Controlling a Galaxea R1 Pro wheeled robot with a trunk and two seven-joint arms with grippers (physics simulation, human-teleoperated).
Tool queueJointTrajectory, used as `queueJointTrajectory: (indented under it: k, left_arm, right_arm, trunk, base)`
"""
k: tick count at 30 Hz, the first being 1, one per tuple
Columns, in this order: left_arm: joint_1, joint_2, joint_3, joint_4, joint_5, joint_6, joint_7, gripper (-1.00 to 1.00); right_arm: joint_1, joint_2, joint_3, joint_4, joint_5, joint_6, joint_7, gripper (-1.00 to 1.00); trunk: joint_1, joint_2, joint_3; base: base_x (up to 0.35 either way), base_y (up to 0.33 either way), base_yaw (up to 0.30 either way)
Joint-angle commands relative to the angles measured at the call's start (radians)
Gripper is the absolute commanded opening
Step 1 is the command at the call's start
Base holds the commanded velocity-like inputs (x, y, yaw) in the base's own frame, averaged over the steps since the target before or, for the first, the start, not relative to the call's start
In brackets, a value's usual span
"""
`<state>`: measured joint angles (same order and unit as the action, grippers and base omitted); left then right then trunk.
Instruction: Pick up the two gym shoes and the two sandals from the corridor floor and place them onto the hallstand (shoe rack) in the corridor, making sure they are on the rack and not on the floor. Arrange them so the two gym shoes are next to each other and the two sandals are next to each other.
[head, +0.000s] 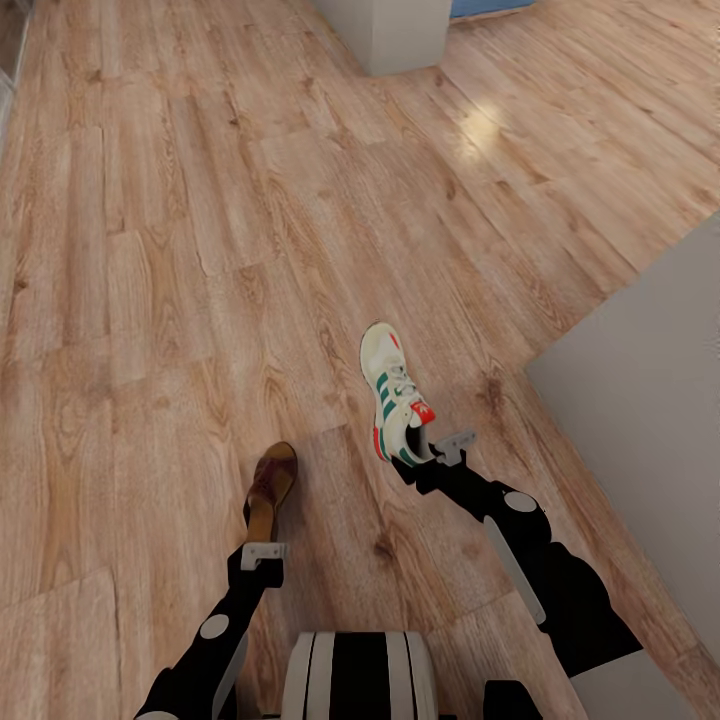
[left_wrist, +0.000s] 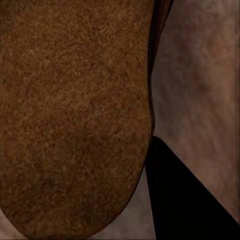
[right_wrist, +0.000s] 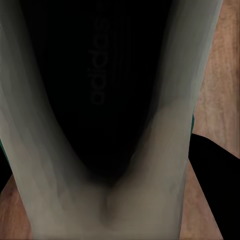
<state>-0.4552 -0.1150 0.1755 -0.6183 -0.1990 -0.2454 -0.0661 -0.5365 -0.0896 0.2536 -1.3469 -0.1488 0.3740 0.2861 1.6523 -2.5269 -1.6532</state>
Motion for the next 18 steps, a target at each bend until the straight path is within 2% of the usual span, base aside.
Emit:
queueJointTrajectory:
  k: [1, 13, 14, 15, 18]
  left_arm:
    - [0.000, -0.002, 0.008, 0.000, -0.013, -0.003, -0.006, -1.00]
    - [0.000, 0.002, 0.011, -0.004, -0.011, -0.003, -0.005, -1.00]
    - [0.000, 0.006, 0.013, -0.004, -0.011, -0.003, -0.005, -1.00]
    - [0.000, 0.031, 0.014, -0.006, -0.010, -0.003, -0.005, -1.00]
    - [0.001, 0.072, 0.014, -0.005, -0.009, 0.000, -0.008, -1.00]
  right_arm:
    - [0.000, -0.001, 0.001, 0.002, -0.010, 0.006, -0.002, -1.00]
    - [0.001, 0.000, 0.003, 0.013, -0.009, 0.005, -0.002, -1.00]
    - [0.001, 0.001, 0.004, 0.013, -0.009, 0.005, -0.002, -1.00]
    - [0.001, 0.001, 0.004, 0.014, -0.009, 0.005, -0.002, -1.00]
    - [0.002, 0.000, 0.004, 0.011, -0.009, 0.003, -0.002, -1.00]
  trunk:
    - [-0.001, 0.000, 0.003]
    - [-0.006, 0.003, 0.050]
    - [-0.006, 0.003, 0.054]
    - [-0.007, 0.003, 0.058]
    - [-0.008, 0.004, 0.071]
  base:
    - [0.000, 0.000, 0.000]
    - [0.000, 0.000, 0.000]
    - [0.000, 0.000, 0.000]
    - [0.000, 0.000, 0.000]
    - [0.000, 0.000, -0.002]
